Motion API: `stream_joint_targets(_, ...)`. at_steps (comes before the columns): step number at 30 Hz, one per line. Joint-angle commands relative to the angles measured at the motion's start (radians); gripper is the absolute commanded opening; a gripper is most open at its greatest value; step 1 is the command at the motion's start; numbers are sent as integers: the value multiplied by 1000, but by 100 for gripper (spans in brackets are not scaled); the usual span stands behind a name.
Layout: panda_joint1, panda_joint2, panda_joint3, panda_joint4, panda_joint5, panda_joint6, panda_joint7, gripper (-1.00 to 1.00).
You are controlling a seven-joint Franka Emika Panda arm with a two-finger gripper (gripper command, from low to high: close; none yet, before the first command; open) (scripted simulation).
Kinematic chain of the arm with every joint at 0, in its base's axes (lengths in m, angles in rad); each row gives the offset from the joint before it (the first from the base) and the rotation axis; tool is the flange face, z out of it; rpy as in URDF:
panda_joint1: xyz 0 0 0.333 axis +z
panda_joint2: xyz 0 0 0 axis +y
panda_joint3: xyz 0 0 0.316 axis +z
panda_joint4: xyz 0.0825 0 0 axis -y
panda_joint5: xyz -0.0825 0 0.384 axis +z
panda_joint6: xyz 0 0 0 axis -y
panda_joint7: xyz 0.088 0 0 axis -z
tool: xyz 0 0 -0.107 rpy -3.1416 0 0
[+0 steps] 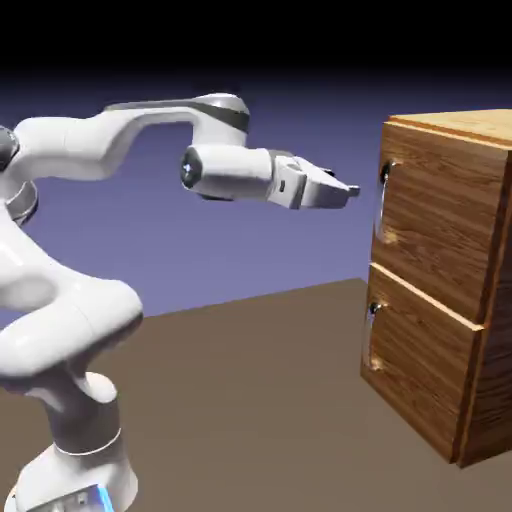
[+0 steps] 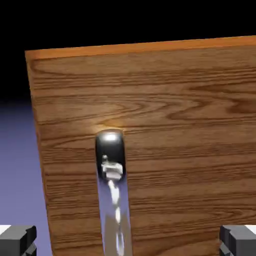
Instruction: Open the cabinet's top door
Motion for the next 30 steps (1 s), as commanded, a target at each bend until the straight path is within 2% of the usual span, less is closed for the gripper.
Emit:
stream_joint_targets(1, -19, -10, 19, 6, 44, -6, -26, 0)
stream_joint_targets(11, -211, -105, 212, 65, 478, -68, -291, 0)
stream_joint_targets(13, -217, -108, 218, 66, 491, -70, -298, 0)
stream_joint_targets(18, -382, -83, 295, 214, 511, -76, -296, 0)
stream_joint_targets(19, -382, -83, 295, 214, 511, -76, -296, -100)
stream_joint_targets(20, -382, -83, 295, 214, 511, -76, -296, -100)
stream_joint_targets(30, -200, -28, 94, -105, 340, -508, -336, -100)
